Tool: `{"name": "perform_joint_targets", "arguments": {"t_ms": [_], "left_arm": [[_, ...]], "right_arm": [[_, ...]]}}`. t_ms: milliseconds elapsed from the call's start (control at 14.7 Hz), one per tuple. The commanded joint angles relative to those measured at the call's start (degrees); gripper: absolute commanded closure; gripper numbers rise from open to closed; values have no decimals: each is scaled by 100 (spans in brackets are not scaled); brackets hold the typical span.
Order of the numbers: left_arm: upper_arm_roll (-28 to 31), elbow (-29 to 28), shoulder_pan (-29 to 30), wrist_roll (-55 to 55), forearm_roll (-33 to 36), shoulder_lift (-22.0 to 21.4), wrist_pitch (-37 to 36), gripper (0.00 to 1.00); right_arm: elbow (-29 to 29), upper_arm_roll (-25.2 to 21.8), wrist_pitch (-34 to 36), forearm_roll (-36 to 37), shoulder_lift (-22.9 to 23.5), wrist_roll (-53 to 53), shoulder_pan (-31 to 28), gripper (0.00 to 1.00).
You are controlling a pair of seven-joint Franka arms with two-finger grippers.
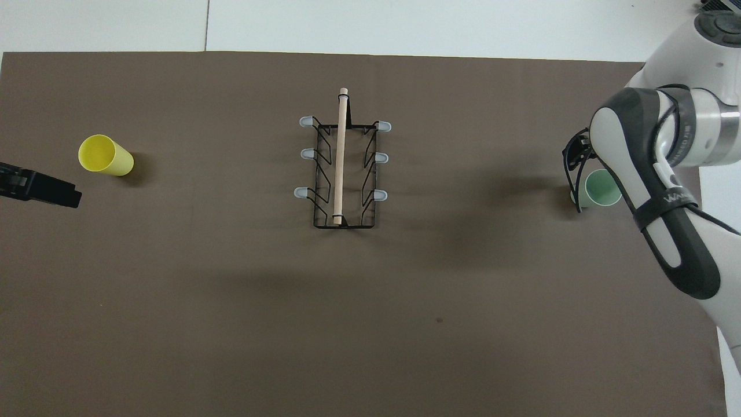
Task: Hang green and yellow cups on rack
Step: 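Move the right gripper down over the pale green cup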
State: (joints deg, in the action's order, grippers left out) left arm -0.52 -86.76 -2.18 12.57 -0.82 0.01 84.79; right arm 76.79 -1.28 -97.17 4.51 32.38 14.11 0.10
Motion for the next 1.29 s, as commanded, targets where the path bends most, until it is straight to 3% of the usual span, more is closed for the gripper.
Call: {"name": "perform_joint_targets", "arguments": {"t_ms": [0, 136, 408, 680, 1224], "left_arm": [[17, -192, -28, 78, 74, -168, -6, 0], [17, -192, -28, 70, 74, -168, -6, 0], [26, -192, -28, 78, 74, -168, -6, 0], [26, -192, -28, 70, 74, -168, -6, 0], [8, -254, 24, 70, 74, -247, -269, 0]], "right_arm": [[-754, 154, 251, 530, 742, 599, 148, 0], [-667, 171, 260, 1399, 804, 1292, 446, 0], [271, 206, 208, 2798, 542, 2673, 789, 0], [1486, 496, -109, 4186, 154, 2869, 939, 0], [2383, 576, -215, 5866, 216, 2939, 1194, 0]]}}
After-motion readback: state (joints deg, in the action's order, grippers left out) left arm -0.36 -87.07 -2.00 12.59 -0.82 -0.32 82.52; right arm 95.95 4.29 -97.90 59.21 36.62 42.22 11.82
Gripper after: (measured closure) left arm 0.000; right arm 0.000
